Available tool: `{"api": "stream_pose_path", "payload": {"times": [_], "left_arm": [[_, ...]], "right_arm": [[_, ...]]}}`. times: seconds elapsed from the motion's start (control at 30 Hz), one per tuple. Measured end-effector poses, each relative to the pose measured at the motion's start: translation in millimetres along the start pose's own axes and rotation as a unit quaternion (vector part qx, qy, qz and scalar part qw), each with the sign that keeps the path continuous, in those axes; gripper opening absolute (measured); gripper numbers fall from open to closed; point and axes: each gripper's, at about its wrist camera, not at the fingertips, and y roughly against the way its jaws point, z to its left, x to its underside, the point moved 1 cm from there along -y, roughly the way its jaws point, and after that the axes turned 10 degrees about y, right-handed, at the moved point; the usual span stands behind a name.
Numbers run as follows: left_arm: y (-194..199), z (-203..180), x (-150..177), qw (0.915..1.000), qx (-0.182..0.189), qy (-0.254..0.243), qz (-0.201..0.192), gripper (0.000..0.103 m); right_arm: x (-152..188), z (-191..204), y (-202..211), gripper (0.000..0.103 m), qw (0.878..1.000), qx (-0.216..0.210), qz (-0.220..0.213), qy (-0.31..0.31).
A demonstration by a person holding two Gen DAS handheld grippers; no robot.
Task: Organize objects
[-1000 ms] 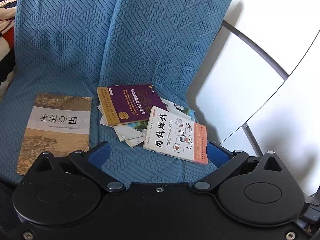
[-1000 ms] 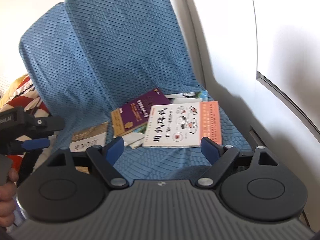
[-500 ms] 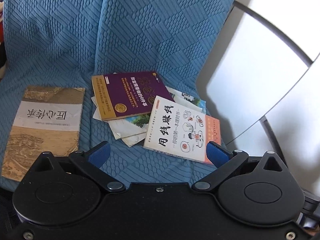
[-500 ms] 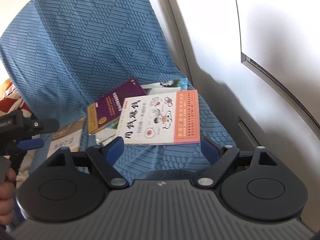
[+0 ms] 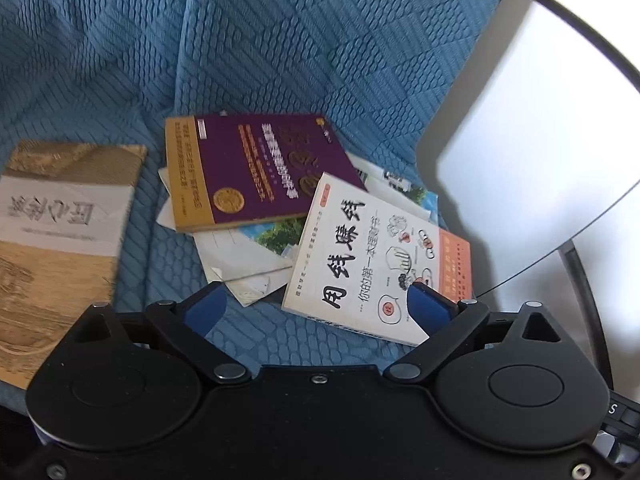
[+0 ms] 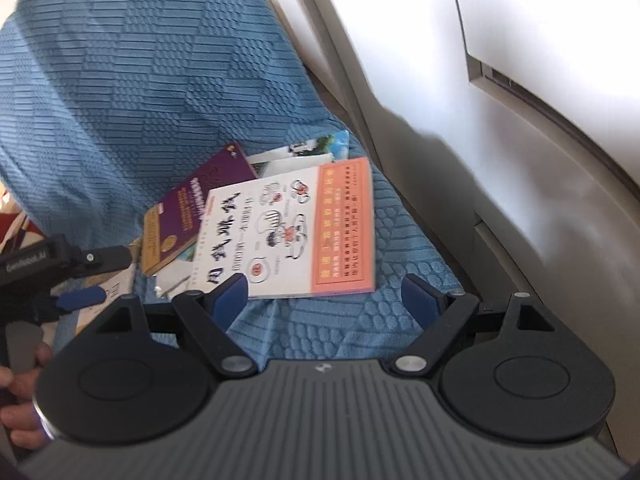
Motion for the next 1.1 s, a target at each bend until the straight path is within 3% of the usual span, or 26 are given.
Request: {"api": "stream_pose_path", "payload": {"times": [0.17, 0.3, 0.5, 0.7, 0.9, 1.1], "left_arm": [[-28.7, 11.9, -0.7, 0.9996, 0.002, 0.025, 0.017, 0.087], [-48.4, 20.8, -3.9, 0.9983, 0.010, 0.050, 0.029, 0.073], [-67.6, 31.0, -4.2, 0.9964, 0.020, 0.071, 0.043, 0.060], [-78.1, 37.1, -1.3, 0.9928, 0.047, 0.092, 0.059, 0.048], [-84.6, 41.2, 1.4, 0.9897, 0.064, 0.109, 0.068, 0.047], [-82.0, 57.4, -2.7, 0.9783, 0.105, 0.161, 0.077, 0.049]], "right_arm": [[-2.6, -9.5, -21.7, 0.084, 1.000, -0.016, 0.011, -0.005], [-7.7, -14.5, -34.5, 0.078, 1.000, -0.021, 0.015, -0.002], [-11.8, -22.7, -61.9, 0.052, 0.999, -0.028, 0.044, -0.015], [-15.3, -27.6, -77.6, 0.046, 0.997, -0.031, 0.065, -0.029], [-15.8, -34.3, -89.4, 0.046, 0.994, -0.050, 0.078, -0.055], [-13.3, -40.0, -90.5, 0.046, 0.992, -0.063, 0.077, -0.084]]}}
